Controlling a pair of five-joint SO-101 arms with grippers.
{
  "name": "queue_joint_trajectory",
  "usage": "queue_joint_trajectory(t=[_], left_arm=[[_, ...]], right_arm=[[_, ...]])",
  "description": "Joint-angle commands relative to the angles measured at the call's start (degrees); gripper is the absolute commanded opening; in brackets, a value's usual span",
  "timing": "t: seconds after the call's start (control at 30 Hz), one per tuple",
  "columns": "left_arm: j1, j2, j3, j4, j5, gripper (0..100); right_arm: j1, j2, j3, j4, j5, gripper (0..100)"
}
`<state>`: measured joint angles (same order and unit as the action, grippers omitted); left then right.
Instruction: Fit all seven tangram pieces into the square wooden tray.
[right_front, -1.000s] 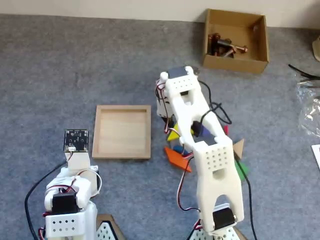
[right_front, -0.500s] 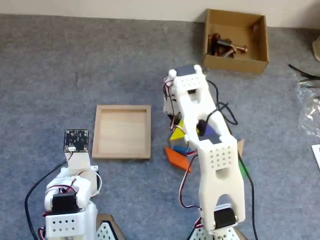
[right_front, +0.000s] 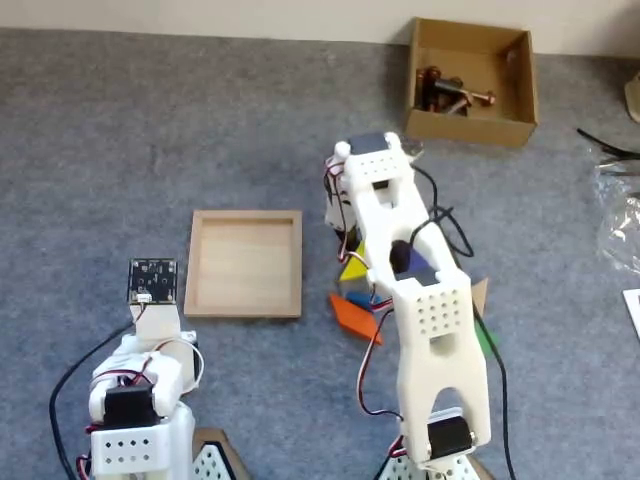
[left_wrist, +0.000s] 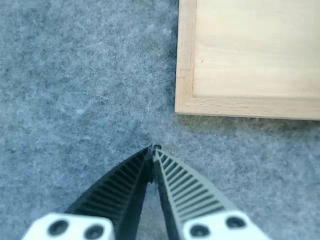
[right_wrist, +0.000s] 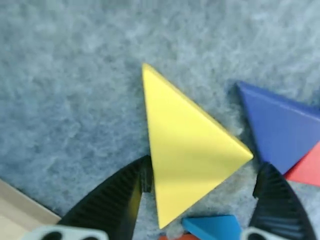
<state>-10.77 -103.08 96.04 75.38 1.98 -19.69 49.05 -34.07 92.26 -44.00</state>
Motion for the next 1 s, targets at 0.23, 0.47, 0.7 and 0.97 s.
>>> queue_joint_trajectory(t=[0.23,0.47,0.7,0.97], left_arm=[[-0.5,0.4,1.2,0.4,0.2,0],[-0.5,0.4,1.2,0.4,0.2,0],[-0.5,0.4,1.2,0.4,0.2,0],[-0.5,0.4,1.2,0.4,0.2,0]], right_arm=[[0.3,1.1,0.6,-5.0,1.0,31.0],[0.0,1.1,0.6,-6.5,9.3,31.0],[-2.8,1.1,0.9,-6.4,14.8,31.0],[-3.7,0.6,0.5,-2.9,14.4,31.0]])
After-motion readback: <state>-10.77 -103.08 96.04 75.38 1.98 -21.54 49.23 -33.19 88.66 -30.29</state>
